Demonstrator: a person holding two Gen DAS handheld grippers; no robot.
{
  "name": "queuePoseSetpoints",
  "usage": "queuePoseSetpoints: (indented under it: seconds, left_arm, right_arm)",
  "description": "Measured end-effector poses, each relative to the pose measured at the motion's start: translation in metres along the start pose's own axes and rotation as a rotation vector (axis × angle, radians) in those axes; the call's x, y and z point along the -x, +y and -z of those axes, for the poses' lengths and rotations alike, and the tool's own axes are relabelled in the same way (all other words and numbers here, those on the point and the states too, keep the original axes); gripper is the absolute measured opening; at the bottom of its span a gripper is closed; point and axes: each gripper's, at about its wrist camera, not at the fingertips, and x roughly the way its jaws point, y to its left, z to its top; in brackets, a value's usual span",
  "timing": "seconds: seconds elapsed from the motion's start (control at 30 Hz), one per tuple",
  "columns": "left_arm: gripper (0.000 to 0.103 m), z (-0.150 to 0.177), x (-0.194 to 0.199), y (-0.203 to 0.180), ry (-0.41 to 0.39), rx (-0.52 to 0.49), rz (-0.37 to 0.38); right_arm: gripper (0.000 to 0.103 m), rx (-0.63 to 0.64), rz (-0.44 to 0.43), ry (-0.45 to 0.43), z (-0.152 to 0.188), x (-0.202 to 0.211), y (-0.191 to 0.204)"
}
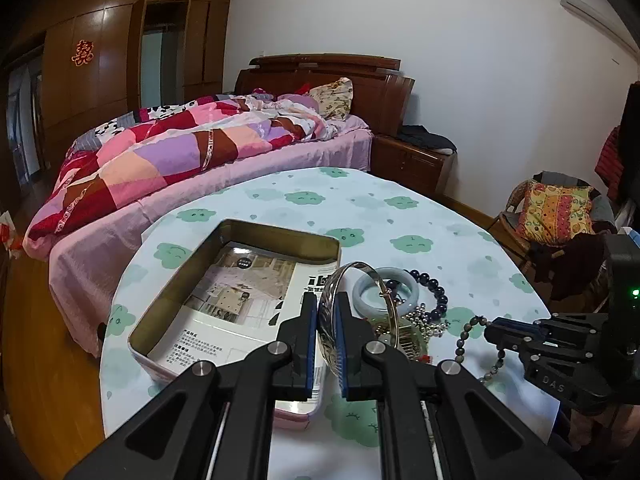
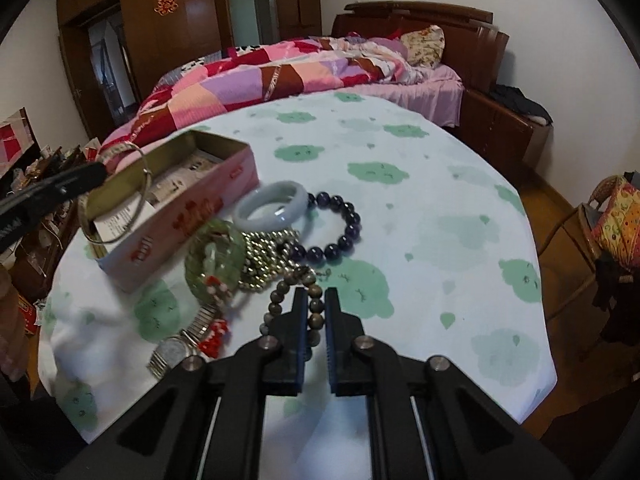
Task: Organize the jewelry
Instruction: 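Drop the silver bangle into the tin with the left tool while the right grasps the brown bead bracelet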
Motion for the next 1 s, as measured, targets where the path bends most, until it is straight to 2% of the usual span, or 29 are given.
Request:
queuePoseSetpoints:
  seconds: [0.27,0.57,0.8,1.0]
  left_arm:
    - [0.008,-0.004,-0.002,0.019,0.009,0.047,-0.022]
    - [0.008,-0.019,-0.011,0.042,0.024,0.079,-0.049]
    - [0.008,-0.035,-0.02,0.059,0.037,0.081,-0.07]
    - [0.008,-0.046,-0.041,0.07,0.084,0.084,-0.078]
  right_arm:
    - [0.01,0.029,-0.043,-0.026,-0.014,0.006,0.009]
    - [0.01,0.089,-0.114,-0.067,-0.052,0.005,0.028]
    - [0.01,0.113,-0.182,-0.077,-0.083,-0.01,0.045]
    - [0.01,0.133,-0.221,-0.069,-0.099,-0.031,0.063]
